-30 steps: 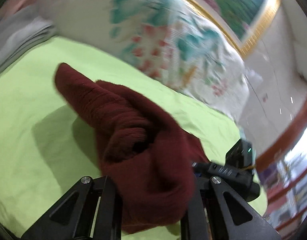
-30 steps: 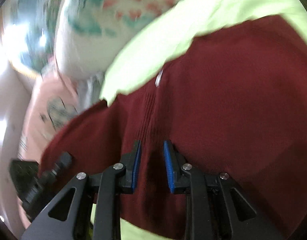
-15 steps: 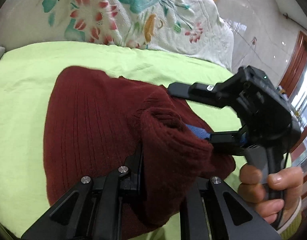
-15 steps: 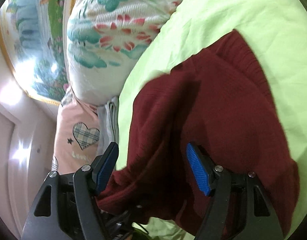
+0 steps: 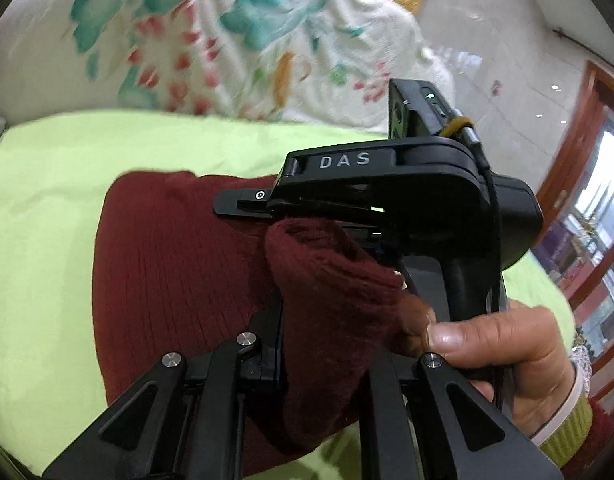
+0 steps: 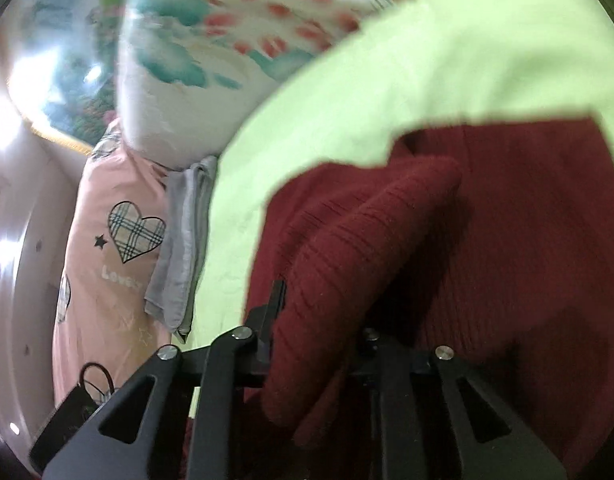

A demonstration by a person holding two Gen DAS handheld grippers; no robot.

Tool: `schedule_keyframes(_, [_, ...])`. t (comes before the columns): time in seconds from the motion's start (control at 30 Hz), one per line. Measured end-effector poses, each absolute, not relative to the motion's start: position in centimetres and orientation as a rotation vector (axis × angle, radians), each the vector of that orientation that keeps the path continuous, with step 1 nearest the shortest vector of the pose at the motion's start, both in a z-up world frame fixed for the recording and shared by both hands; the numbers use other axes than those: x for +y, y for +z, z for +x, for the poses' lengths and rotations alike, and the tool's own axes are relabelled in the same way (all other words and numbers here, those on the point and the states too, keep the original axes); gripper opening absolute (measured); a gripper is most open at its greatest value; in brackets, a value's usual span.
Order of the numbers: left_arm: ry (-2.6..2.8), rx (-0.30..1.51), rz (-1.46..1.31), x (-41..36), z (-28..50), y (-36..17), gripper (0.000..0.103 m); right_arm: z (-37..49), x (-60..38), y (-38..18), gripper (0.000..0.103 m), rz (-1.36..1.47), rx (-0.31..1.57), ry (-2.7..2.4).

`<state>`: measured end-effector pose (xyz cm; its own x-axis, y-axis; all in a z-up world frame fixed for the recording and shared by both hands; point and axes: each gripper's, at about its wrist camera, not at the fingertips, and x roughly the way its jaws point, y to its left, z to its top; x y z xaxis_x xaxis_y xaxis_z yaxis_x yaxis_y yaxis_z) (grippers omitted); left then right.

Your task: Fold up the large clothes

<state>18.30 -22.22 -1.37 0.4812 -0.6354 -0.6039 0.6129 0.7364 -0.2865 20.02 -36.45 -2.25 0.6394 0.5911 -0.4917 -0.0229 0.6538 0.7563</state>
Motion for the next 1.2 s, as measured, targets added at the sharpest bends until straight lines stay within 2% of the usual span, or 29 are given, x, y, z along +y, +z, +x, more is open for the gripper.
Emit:
schedule_keyframes(0.13, [-0.854, 0.739, -0.035, -25.5, 17.7, -0.3, 0.012, 17.5, -39.8, 0.3, 0.019, 0.725, 0.727, 0.364])
schedule_keyframes(0.3, [-0.88, 0.879, -0.005, -29.4, 18.5, -4.9, 0.012, 17.1, -43.2, -4.8, 0.019, 0.706, 0.861, 0.242])
schedule_keyframes(0.43, [-0.887, 0.902, 0.03, -29.9, 18.3, -6.2, 0.013, 16.5, -44.1, -6.9, 0.019, 0.749, 0.853, 0.238])
schedule_keyframes(0.53, [-0.909, 0.933, 0.018, -29.0, 18.3, -5.6, 0.024, 16.2, -44.3, -6.9, 0.021, 0.765, 0.837, 0.248])
schedule_keyframes(0.63, [-0.936, 0.979, -0.024, -26.8, 17.9, -4.4, 0.038, 15.8, -44.2, -6.4, 0.034, 0.75, 0.836, 0.224])
schedule_keyframes(0.7, [-0.938, 0.961, -0.049, -24.8, 17.5, -3.0, 0.062, 14.9, -44.3, -5.6, 0.039, 0.711, 0.835, 0.183])
schedule_keyframes(0.8, [-0.896, 0.907, -0.08, -20.8, 16.7, -1.1, 0.078, 13.5, -44.3, -4.4, 0.062, 0.657, 0.825, 0.129])
schedule_keyframes(0.83, [-0.876, 0.901, -0.098, -19.4, 17.0, -0.7, 0.08, 12.9, -44.4, -4.1, 0.079, 0.641, 0.819, 0.106])
schedule_keyframes(0.87, [-0.863, 0.898, -0.116, -18.4, 17.3, -0.5, 0.082, 12.2, -44.6, -3.7, 0.083, 0.626, 0.808, 0.086])
schedule_keyframes(1.07, [-0.767, 1.009, -0.264, -13.9, 22.3, -3.0, 0.084, 11.1, -44.7, -4.4, 0.083, 0.66, 0.829, 0.106])
schedule_keyframes(1.2, [-0.79, 1.094, -0.376, -13.6, 25.4, -5.5, 0.084, 11.4, -44.4, -5.2, 0.083, 0.686, 0.847, 0.133])
